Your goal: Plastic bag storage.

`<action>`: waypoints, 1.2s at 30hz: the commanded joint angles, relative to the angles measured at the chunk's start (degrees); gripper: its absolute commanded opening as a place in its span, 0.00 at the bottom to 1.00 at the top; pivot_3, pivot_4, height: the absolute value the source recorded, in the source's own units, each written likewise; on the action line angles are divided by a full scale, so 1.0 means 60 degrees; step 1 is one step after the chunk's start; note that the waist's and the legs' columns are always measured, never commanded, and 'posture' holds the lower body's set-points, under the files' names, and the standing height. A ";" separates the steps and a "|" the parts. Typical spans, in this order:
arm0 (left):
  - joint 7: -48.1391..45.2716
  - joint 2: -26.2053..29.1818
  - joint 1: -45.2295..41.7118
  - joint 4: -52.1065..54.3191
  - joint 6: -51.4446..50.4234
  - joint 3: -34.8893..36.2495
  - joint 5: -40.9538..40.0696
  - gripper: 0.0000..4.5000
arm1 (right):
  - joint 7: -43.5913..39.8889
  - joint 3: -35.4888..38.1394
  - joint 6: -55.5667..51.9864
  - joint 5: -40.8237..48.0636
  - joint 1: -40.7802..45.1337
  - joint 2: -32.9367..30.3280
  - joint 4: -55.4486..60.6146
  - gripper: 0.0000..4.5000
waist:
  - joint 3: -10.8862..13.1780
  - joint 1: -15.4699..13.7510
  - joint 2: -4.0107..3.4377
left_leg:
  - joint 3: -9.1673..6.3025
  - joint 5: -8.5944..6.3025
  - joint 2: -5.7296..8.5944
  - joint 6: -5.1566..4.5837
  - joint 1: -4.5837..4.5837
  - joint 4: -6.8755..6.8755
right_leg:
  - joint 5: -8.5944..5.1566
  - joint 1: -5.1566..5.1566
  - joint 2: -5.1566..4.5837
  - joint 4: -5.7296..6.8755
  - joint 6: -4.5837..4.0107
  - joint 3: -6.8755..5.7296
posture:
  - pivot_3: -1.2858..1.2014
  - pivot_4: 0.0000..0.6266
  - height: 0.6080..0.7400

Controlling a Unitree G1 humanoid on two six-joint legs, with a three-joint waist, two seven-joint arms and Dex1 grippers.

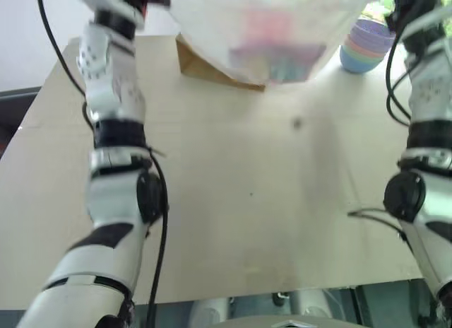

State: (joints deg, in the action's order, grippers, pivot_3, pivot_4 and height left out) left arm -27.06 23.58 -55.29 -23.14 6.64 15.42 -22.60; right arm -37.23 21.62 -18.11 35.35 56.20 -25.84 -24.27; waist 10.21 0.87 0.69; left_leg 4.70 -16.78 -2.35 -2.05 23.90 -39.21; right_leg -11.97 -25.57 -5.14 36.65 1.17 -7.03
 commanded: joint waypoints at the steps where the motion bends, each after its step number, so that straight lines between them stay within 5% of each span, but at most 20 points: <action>1: 0.0223 -0.0086 0.2458 0.3373 -0.1240 -0.0248 -0.0399 0.00 | -0.0268 -0.0273 -0.1825 0.0779 -0.2129 -0.0487 0.2797 0.07 | -0.0001 -0.0015 -0.0001 | 0.0001 0.0000 0.0000 0.0000 -0.0005 -0.0008 | 0.0000 0.0003 0.0000 0.0010 0.0000 0.0005 | 0.52 0.24 1.00; 5: 0.0650 -0.0329 0.7157 0.6526 -0.2031 -0.0730 0.0051 0.00 | -0.0221 -0.0650 -0.3005 0.0899 -0.5717 -0.0811 0.5177 0.38 | -0.0006 -0.0036 -0.0005 | 0.0040 0.0002 -0.0027 0.0000 -0.0043 -0.0045 | -0.0001 0.0017 0.0009 0.0032 0.0000 0.0063 | 0.52 0.24 1.00; 11: 0.0767 -0.0860 1.1201 0.7906 -0.2043 -0.1578 0.0714 0.61 | -0.1563 -0.1485 -0.1703 -0.0535 -0.8664 -0.1834 0.5580 1.00 | -0.0002 -0.0075 -0.0005 | 0.0058 -0.0026 -0.0060 -0.0042 -0.0265 -0.0056 | -0.0032 0.0178 0.0022 0.0027 0.0041 0.0130 | 0.52 0.24 1.00; 14: 0.0791 -0.1168 1.2288 0.7941 -0.1880 -0.2000 0.0969 0.95 | -0.2417 -0.1598 -0.0324 -0.1116 -0.9586 -0.2032 0.5214 1.00 | -0.0016 -0.0092 -0.0016 | 0.0058 -0.0012 -0.0073 -0.0063 -0.0346 -0.0059 | -0.0040 0.0243 0.0017 0.0030 -0.0011 0.0150 | 0.52 0.24 1.00; 15: 0.0790 -0.1183 1.2530 0.7951 -0.1734 -0.2140 0.1212 0.97 | -0.2624 -0.1574 0.0060 -0.1192 -0.9825 -0.1993 0.5156 1.00 | -0.0020 -0.0091 -0.0014 | 0.0058 -0.0013 -0.0079 -0.0063 -0.0370 -0.0059 | -0.0041 0.0270 0.0018 0.0030 -0.0013 0.0151 | 0.52 0.24 1.00; 36: 0.0281 -0.1364 1.4540 0.7964 -0.0666 -0.2420 0.1456 0.97 | -0.3468 -0.1892 0.3915 -0.1861 -1.1304 -0.0639 0.4384 1.00 | -0.0108 -0.0107 -0.0084 | 0.0078 -0.0027 -0.0120 -0.0084 -0.0354 -0.0043 | -0.0052 0.0230 0.0061 0.0017 -0.0028 0.0173 | 0.52 0.24 1.00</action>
State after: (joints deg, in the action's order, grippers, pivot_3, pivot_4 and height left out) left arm -24.71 15.05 31.06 24.60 2.12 1.47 -13.77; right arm -57.70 10.03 4.10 23.92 -11.10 -29.93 1.18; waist 9.56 0.23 0.19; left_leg 5.17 -16.94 -3.08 -2.56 21.79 -39.46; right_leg -12.29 -24.21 -4.77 36.75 1.01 -5.99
